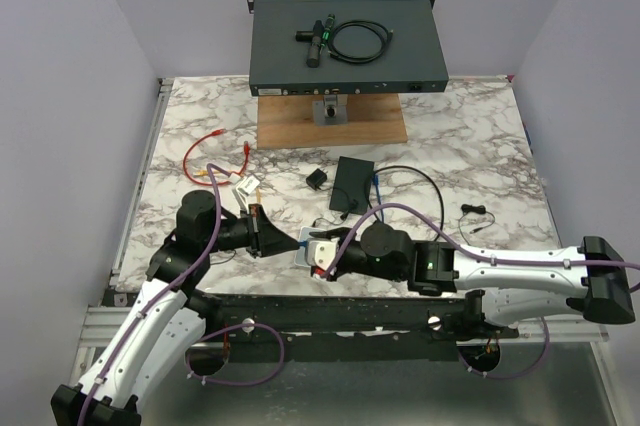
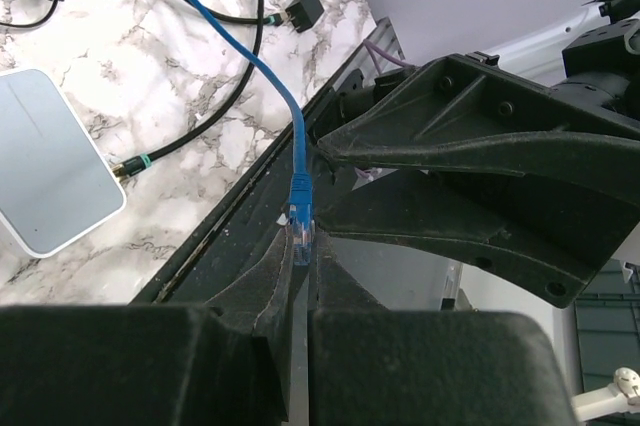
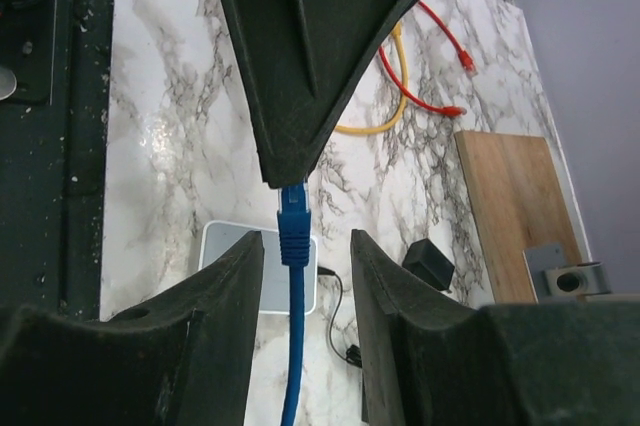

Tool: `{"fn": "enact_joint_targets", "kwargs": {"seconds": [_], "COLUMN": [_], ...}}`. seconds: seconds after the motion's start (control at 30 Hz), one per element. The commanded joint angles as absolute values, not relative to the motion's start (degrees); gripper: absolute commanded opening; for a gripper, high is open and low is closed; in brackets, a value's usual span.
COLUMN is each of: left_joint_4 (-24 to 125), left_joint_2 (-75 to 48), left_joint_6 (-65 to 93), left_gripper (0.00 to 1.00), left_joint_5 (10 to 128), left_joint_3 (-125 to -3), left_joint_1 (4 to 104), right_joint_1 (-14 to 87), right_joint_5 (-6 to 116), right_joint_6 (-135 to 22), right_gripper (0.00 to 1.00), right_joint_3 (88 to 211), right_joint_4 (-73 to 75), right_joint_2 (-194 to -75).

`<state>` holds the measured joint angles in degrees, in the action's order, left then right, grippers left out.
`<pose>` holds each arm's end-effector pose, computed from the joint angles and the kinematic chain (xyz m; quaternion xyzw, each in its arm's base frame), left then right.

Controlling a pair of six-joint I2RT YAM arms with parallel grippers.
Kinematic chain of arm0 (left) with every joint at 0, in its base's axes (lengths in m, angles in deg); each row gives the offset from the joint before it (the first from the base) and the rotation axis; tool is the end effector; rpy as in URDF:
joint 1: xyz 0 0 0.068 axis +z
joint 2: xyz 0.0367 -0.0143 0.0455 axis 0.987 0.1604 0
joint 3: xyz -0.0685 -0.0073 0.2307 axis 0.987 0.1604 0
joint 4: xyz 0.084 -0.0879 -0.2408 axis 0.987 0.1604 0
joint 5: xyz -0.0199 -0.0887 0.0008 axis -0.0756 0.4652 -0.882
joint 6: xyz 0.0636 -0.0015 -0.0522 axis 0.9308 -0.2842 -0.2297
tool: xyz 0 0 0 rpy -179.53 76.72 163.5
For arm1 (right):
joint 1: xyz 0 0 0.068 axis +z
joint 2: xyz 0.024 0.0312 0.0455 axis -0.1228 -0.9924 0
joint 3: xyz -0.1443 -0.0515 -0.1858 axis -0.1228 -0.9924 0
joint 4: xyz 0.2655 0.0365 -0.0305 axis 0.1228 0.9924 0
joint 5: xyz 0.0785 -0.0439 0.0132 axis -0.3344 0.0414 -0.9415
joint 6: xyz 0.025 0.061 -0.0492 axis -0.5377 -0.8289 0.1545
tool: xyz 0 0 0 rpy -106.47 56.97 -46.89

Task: Insert the plug into the switch port
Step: Pick up the connector from the center of the board.

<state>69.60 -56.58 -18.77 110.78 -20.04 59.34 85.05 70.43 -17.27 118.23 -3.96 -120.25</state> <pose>0.1614 -0.1221 0.2359 0.0887 0.7797 -0.5699 0.2438 0.0769 0.3151 0.2416 -0.6387 0.4931 0.1782 0.5632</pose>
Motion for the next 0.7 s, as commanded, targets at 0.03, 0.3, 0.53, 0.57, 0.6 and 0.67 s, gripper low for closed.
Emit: {"fn": "enact_joint_targets", "kwargs": {"seconds": [0.03, 0.3, 0.53, 0.57, 0.6, 0.67], "left_joint_4": [67.8, 67.4, 67.2, 67.1, 67.1, 67.1], "left_joint_2": [-56.4, -56.5, -56.6, -56.7, -56.7, -56.7], "left_joint_6": [-19.9, -20.8, -21.0, -21.0, -21.1, -21.1], "left_gripper": [0.0, 0.0, 0.0, 0.0, 0.0, 0.0], "left_joint_5": [113.3, 113.7, 114.0, 114.1, 114.1, 114.2], "left_joint_3": [-19.0, -18.9, -18.9, -18.9, -18.9, -18.9], "left_joint_1": [59.7, 59.7, 59.7, 59.7, 59.7, 59.7], "right_joint_1": [85.6, 85.7, 86.2, 86.2, 86.3, 86.4], "right_joint_5": [71.4, 70.5, 71.4, 71.5, 71.8, 72.2], "right_joint_6": [-14.9, -15.6, -15.5, -15.5, -15.4, -15.4], "right_gripper": [0.41, 0.37, 0.34, 0.32, 0.3, 0.29], "right_joint_3": [116.9, 116.9, 116.5, 116.5, 116.5, 116.6], "right_joint_4": [-8.6, -7.0, -6.3, -6.2, -6.1, -5.8], "right_joint_2": [-121.1, -121.5, -121.5, -121.7, -121.7, -121.9]}}
